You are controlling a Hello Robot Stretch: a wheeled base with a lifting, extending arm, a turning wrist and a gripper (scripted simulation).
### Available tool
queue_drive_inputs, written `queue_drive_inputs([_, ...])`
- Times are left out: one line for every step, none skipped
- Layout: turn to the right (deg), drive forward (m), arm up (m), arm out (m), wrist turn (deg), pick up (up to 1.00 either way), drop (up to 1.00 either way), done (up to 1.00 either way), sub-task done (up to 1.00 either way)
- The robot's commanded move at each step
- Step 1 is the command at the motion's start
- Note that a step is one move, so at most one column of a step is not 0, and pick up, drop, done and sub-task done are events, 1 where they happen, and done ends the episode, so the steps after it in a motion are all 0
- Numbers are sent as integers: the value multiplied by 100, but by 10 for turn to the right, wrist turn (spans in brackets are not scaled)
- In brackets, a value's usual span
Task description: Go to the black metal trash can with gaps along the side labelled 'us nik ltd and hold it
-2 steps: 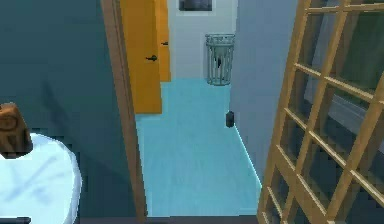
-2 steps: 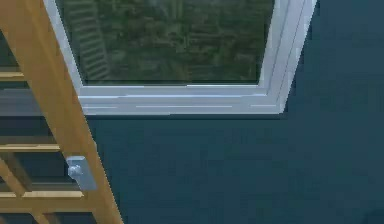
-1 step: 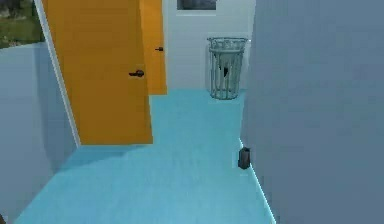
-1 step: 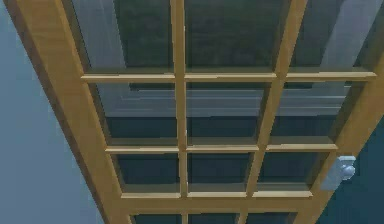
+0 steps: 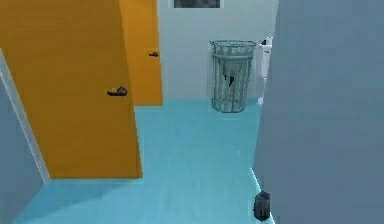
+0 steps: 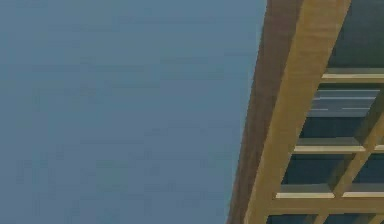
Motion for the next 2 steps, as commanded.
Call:
queue_drive_inputs([-90, 0, 0, 0, 0, 0, 0, 0, 0])
queue_drive_inputs([0, 80, 0, 0, 0, 0, 0, 0, 0])
